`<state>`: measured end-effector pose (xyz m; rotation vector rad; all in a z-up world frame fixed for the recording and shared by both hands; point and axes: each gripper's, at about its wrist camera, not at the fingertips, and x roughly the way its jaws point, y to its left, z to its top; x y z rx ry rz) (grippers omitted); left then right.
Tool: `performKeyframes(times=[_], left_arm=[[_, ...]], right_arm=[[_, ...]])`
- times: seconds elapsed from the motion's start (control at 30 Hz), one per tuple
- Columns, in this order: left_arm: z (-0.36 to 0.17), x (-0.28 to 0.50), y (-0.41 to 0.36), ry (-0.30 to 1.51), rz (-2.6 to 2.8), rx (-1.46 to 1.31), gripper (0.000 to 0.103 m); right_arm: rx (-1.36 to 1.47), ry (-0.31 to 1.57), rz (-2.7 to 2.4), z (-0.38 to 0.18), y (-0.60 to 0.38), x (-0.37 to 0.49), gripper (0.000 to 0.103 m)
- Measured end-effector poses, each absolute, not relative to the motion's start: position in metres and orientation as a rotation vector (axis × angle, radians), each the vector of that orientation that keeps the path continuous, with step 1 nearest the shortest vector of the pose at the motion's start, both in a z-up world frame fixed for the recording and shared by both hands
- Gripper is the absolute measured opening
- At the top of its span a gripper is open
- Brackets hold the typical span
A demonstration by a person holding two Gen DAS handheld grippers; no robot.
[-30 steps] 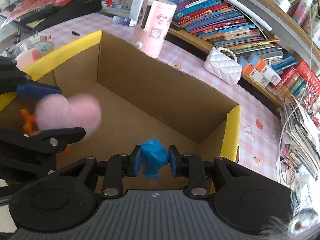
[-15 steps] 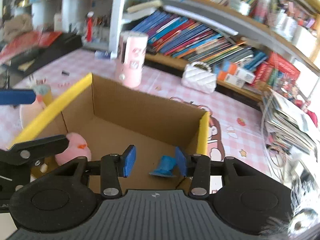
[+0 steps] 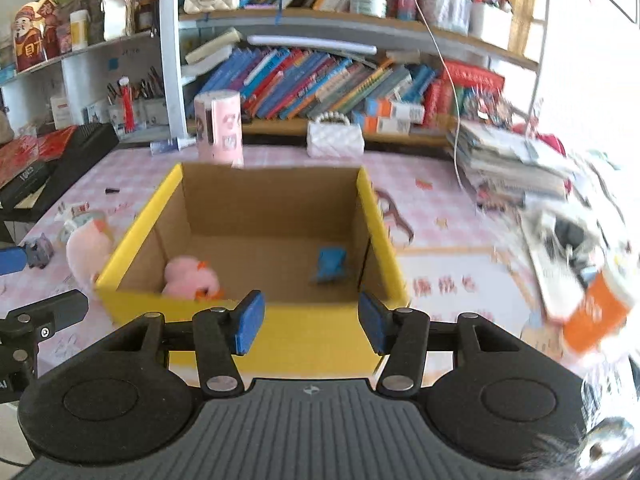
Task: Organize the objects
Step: 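Withdraw both tools from the box back toward the table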
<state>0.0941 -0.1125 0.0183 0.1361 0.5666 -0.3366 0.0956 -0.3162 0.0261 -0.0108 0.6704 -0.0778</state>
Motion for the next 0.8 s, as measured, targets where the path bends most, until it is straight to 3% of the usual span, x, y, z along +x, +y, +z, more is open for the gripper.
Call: performKeyframes(times=[0.33,0.8], left_arm=[[-0.001,0.061,-0.059,0.644,-0.282,0.126,0.084],[-0.015,0.028,0.005,0.704,-0.169,0.108,0.084]], right_arm=[[0.009,0.753,-0.091,-0.008,-0.248,0.048,0.051],[0.025,0.773,-0.082,-0.031,-0.171,0.021,0.062]])
